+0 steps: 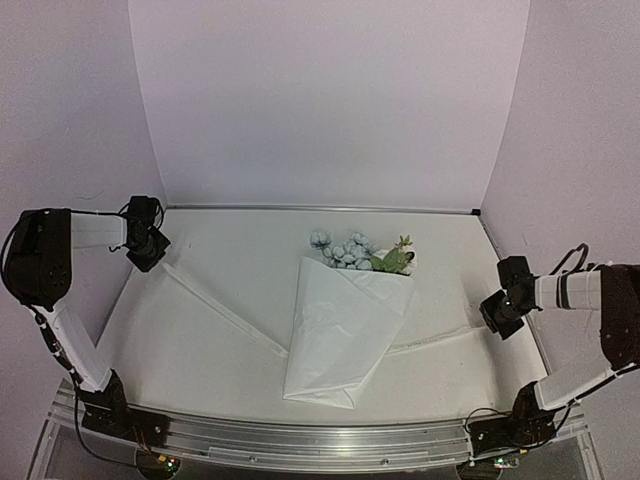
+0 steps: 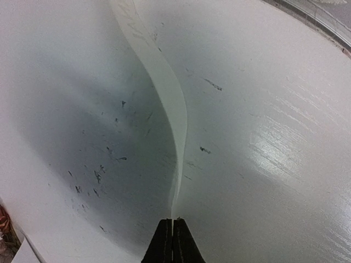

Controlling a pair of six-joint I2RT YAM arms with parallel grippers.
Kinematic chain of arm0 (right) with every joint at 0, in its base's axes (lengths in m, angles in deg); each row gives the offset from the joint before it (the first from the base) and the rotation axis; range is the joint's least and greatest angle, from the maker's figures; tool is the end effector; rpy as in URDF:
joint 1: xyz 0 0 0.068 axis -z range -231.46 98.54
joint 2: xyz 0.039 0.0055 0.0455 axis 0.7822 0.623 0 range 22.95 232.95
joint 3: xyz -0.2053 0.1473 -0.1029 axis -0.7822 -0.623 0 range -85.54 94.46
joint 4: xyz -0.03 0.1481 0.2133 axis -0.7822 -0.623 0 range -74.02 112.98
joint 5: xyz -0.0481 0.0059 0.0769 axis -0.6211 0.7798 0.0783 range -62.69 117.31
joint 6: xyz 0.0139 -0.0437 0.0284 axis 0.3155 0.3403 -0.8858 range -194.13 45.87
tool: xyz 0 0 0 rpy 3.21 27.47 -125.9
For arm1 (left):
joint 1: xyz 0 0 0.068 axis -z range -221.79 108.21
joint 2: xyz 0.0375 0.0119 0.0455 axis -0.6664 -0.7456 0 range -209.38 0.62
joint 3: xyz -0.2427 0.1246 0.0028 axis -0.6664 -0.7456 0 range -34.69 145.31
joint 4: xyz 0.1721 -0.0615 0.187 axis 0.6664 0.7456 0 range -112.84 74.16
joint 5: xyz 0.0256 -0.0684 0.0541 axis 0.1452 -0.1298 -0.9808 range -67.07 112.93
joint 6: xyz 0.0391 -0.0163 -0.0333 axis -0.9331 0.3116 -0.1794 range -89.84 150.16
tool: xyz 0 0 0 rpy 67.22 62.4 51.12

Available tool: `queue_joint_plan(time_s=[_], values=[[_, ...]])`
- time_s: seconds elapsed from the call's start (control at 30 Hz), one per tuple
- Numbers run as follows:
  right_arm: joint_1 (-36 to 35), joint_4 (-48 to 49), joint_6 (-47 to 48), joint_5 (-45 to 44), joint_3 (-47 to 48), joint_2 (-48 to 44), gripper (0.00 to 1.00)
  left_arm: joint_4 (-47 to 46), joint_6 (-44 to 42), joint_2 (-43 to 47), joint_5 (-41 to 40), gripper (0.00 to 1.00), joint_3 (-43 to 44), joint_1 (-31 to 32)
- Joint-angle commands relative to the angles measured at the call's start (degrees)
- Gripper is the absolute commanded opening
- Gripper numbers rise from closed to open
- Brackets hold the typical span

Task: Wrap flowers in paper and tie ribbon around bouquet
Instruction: Pick up the right side of the ribbon from the center of the board.

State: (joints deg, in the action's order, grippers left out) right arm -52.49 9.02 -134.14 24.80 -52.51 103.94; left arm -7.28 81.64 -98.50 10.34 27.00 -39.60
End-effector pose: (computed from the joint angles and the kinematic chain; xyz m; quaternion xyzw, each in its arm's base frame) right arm 0.2388 0.0027 0.1358 0.4821 0.8416 0.1048 0.2198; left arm 0.3583 -0.0060 0.1862 -0.4247 0.8422 -0.0497 0.3284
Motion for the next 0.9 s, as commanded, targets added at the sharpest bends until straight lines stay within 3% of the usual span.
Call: queue_joint_plan(time_s=[0.0, 0.27, 0.5, 0.67, 0.87], values=[[4.0, -3.2, 2.3, 0.8, 3.9, 0.0, 0.00, -6.2, -1.1, -1.7, 6.4, 0.00, 2.7, 0.0], [3.7, -6.4, 3.1, 5.3, 6.9, -0.6, 0.00, -10.1, -1.3, -4.3, 11.1, 0.00, 2.9, 0.4], [-12.8, -7.7, 2.4, 4.0, 9.7, -0.2, 0.00, -7.8, -5.0, -5.4, 12.3, 0.00, 7.3, 0.2], [-23.4, -6.6, -0.7, -0.2, 9.9, 1.2, 0.00, -7.8, -4.6, -3.8, 15.3, 0.00, 5.6, 0.3], [-29.4, -5.1, -2.5, 0.3, 14.6, 8.7, 0.00, -7.7, -2.9, -0.5, 16.9, 0.00, 1.6, 0.4]])
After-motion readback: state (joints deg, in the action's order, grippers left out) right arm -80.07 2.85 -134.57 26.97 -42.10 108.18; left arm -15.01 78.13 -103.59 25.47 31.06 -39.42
